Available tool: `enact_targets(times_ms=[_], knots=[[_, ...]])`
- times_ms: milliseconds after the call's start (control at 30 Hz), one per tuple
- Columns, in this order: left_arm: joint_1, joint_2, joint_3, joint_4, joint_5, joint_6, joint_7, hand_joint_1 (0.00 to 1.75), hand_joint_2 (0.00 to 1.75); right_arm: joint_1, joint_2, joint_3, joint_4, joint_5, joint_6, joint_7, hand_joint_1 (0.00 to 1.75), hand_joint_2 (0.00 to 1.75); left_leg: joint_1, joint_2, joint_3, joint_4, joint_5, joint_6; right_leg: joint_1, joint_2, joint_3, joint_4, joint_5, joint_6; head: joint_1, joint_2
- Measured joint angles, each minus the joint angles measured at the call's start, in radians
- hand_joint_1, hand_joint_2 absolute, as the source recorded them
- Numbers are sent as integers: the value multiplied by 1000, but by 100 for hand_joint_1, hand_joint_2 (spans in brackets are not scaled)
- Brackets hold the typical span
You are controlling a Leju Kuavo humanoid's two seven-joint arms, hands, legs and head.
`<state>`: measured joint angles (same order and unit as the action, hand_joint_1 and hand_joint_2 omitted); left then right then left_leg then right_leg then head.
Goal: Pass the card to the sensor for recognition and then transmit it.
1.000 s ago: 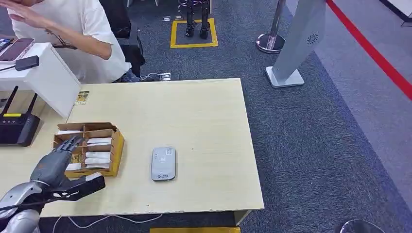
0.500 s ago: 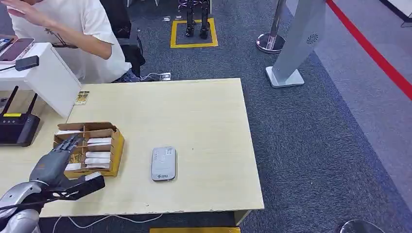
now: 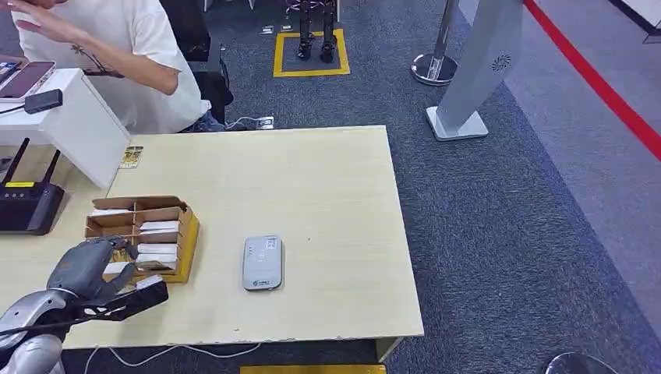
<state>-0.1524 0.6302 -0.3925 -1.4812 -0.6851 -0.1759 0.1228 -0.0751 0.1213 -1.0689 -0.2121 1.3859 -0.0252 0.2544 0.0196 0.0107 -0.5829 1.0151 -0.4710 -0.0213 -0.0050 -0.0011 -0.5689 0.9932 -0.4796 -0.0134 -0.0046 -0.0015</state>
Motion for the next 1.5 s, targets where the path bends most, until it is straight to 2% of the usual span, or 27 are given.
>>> enact_targets(times_ms=[567, 1500], knots=[[43, 41, 0, -72, 23, 0, -2, 175, 175, 0, 0, 0, 0, -12, 5, -4, 0, 0, 0, 0, 0, 0, 0, 0, 0, 0, 0, 0, 0, 0, 0, 0], [44, 27, 1, -112, 17, 20, -18, 175, 175, 0, -1, -1, 0, -13, 4, -9, 0, 0, 0, 0, 0, 0, 0, 0, 0, 0, 0, 0, 0, 0, 0, 0]])
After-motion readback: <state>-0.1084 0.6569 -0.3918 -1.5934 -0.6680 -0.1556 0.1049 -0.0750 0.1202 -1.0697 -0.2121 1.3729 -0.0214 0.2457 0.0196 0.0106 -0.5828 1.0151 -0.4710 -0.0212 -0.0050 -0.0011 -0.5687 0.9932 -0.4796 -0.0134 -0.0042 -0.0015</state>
